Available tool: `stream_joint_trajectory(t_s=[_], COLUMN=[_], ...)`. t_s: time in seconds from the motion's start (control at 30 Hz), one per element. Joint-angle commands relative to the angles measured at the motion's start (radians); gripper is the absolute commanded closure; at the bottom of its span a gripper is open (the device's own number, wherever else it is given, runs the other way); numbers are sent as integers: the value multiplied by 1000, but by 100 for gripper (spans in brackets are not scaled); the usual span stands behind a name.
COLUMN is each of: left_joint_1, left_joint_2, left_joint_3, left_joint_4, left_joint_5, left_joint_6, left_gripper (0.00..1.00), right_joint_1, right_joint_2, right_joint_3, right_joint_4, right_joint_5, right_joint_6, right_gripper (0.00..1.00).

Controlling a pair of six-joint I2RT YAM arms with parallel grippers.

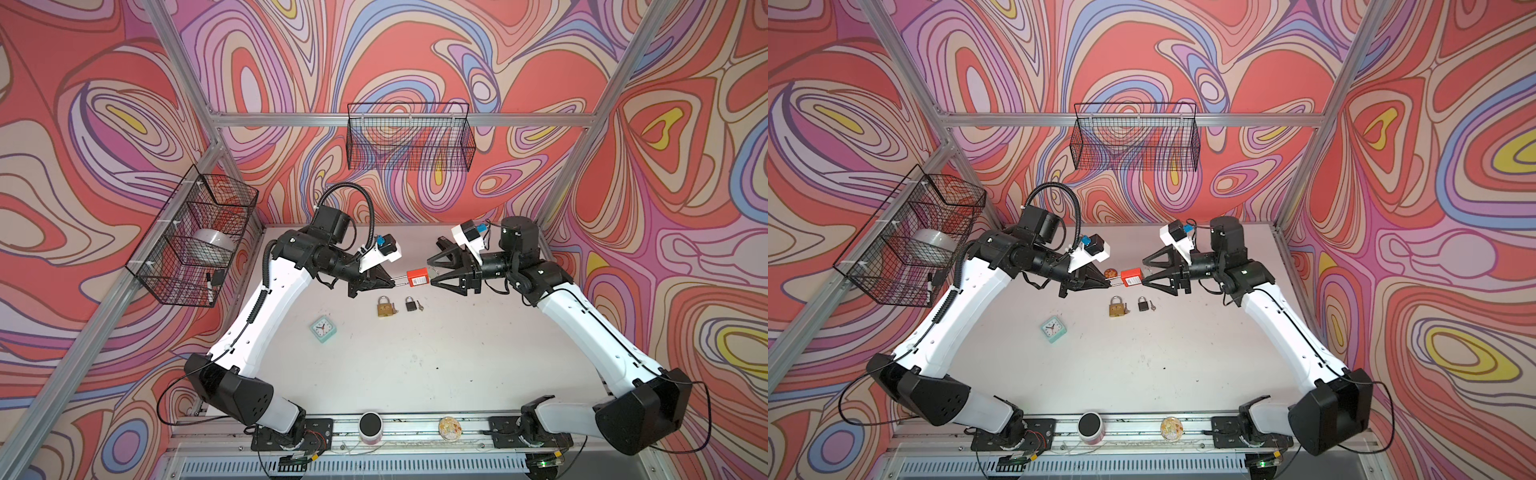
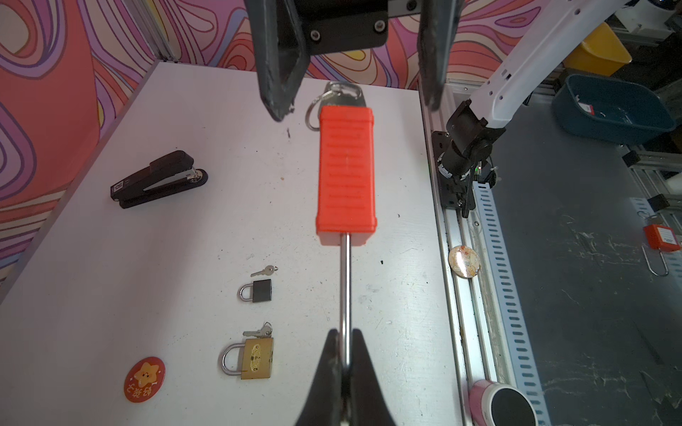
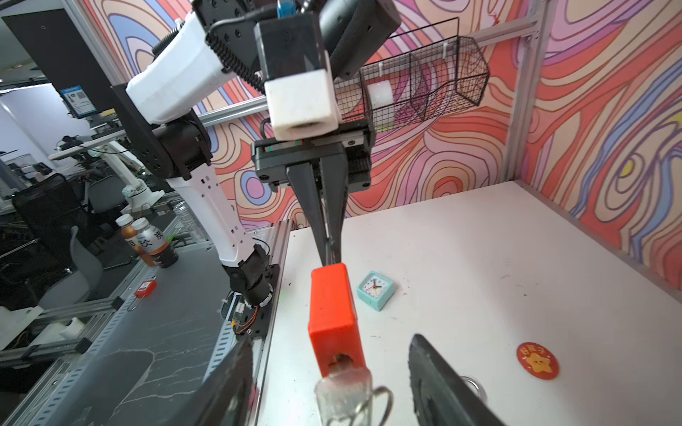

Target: Lock with the key

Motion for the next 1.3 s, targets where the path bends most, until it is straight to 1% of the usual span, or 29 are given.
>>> stream_joint_trajectory(t_s=[0.0,0.07,0.13,0.3,0.37,0.5,0.57,0.63,0.7,0.73,0.8,0.83,0.87,0.9,0.93,0.97,1.03,1.1,1.2,1.27], left_joint_1=[5,5,5,6,6,6,4,5,5,5,5,5,5,6,5,6,6,9,26,37], left_joint_2=[-25,-28,-27,-26,-24,-22,-21,-24,-32,-39,-64,-78,-95,-109,-125,-139,-159,-162,-150,-140], left_joint_3=[6,-1,-4,-10,-8,-8,-9,-14,-26,-40,-77,-95,-115,-134,-152,-168,-185,-181,-162,-148], left_joint_4=[-39,-35,-33,-27,-26,-34,-36,-33,-14,7,67,96,129,159,188,217,247,244,220,200], left_joint_5=[41,47,54,69,71,76,77,75,70,65,55,56,57,56,56,53,50,51,84,95], left_joint_6=[34,33,32,35,36,47,50,49,39,28,-3,-12,-27,-39,-39,-77,-91,-101,-119,-123], left_gripper=[100,100,100,100,100,100,100,100,100,100,75,59,50,44,40,39,38,38,39,42], right_joint_1=[26,39,46,56,58,68,71,76,82,83,85,86,85,86,86,86,84,82,80,76], right_joint_2=[21,29,39,52,55,56,59,61,64,63,56,47,34,23,7,-6,-23,-32,-35,-41], right_joint_3=[12,15,22,37,43,48,50,52,52,50,36,17,-6,-31,-60,-87,-121,-136,-148,-158], right_joint_4=[-51,-44,-46,-47,-54,-56,-59,-58,-60,-60,-35,3,53,104,167,226,314,357,399,445], right_joint_5=[3,9,14,19,22,30,36,45,50,57,67,69,69,70,74,75,77,76,65,55], right_joint_6=[-51,-51,-51,-49,-51,-51,-50,-52,-52,-51,-39,-17,10,32,72,105,155,184,211,247], right_gripper=[32,34,39,53,56,58,61,68,78,85,94,97,100,100,100,100,100,100,100,100])
